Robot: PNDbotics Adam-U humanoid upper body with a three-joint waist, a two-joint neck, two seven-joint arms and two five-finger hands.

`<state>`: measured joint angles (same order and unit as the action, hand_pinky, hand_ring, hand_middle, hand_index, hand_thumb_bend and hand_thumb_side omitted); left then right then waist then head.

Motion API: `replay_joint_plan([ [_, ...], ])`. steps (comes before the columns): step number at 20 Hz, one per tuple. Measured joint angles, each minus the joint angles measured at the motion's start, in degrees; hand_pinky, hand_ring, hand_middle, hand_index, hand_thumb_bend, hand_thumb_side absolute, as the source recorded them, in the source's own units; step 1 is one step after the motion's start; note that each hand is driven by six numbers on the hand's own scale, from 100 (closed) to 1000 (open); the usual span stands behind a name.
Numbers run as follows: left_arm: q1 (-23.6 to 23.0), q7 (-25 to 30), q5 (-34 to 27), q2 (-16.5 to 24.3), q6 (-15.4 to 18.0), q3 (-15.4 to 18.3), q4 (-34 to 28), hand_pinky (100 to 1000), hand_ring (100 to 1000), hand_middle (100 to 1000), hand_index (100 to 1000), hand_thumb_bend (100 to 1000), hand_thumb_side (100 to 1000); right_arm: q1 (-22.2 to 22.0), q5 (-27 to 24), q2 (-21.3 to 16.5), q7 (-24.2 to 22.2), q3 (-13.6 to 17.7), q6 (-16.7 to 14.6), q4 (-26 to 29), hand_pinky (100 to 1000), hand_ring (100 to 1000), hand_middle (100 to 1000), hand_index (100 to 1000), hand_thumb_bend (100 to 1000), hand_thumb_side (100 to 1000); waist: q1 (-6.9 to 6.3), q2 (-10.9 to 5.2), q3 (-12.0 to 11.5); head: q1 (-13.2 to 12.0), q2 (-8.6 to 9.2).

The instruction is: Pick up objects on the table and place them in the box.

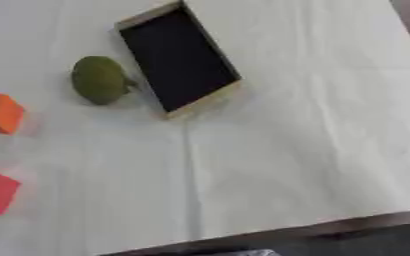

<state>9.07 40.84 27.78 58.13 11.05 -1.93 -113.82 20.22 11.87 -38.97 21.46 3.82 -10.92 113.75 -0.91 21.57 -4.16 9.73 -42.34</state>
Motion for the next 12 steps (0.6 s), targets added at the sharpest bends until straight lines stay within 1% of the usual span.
replay_joint_plan([
  [8, 2.3, 2.0, 4.6, -0.3, -2.2, -1.6, 0.1, 987, 929, 904, 970, 515, 100, 0.5, -0.4, 0.6, -0.3, -0.1, -0.1, 0.0, 850, 799, 813, 896, 100, 692, 0.30, 0.88, 0.4, -0.4, 0.04],
  [12, 3.7, 1.8, 5.3, -1.2, -2.7, -2.5, 0.7, 984, 928, 906, 971, 509, 100, 0.5, -0.4, 0.9, -0.5, -0.3, -0.1, 0.0, 850, 798, 812, 897, 100, 692, 0.33, 1.35, 0.7, -0.5, 0.12],
])
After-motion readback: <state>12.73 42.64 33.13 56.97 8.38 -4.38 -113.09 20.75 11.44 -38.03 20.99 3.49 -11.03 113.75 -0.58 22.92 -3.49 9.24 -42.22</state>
